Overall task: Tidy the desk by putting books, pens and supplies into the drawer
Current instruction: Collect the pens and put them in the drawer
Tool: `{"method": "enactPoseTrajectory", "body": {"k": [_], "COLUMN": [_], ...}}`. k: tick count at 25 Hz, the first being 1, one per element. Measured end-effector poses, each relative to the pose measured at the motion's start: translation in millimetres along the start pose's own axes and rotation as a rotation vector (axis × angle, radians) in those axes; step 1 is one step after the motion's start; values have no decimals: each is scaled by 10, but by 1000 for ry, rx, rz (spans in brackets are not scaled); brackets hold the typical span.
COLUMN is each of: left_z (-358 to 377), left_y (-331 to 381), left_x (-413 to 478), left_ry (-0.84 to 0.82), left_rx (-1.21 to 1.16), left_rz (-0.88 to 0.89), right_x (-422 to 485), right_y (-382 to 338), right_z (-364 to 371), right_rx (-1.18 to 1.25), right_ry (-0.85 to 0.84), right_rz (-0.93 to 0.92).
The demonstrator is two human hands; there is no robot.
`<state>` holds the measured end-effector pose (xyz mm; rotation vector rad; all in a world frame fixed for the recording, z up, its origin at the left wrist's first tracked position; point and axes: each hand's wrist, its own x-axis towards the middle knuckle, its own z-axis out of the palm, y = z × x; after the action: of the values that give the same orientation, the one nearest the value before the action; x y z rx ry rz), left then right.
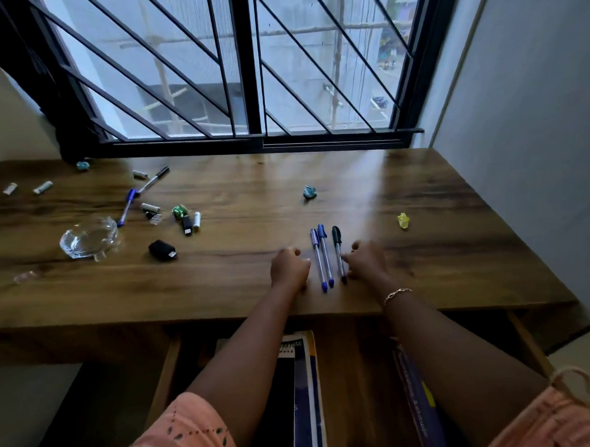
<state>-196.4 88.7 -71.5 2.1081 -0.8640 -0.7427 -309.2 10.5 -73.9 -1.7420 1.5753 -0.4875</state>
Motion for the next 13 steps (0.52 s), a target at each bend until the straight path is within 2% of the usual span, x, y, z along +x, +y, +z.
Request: {"method": "enactPoseTrajectory", "body": {"k": [3, 7, 13], "left_z": [153, 281, 230], "left_y": [98, 125, 122], "left_x": [123, 231, 26], "left_ry": [11, 2, -26], "left_rx": [-5, -35, -1], "left_rz": [34, 10, 14], "right_x": [87, 105, -19], "right_y": [-74, -115, -88], "right_z": [93, 190, 124], "right_rx": [-171, -239, -154], "right_ry": [-28, -77, -119], "right_rz": [-92, -154, -33]}}
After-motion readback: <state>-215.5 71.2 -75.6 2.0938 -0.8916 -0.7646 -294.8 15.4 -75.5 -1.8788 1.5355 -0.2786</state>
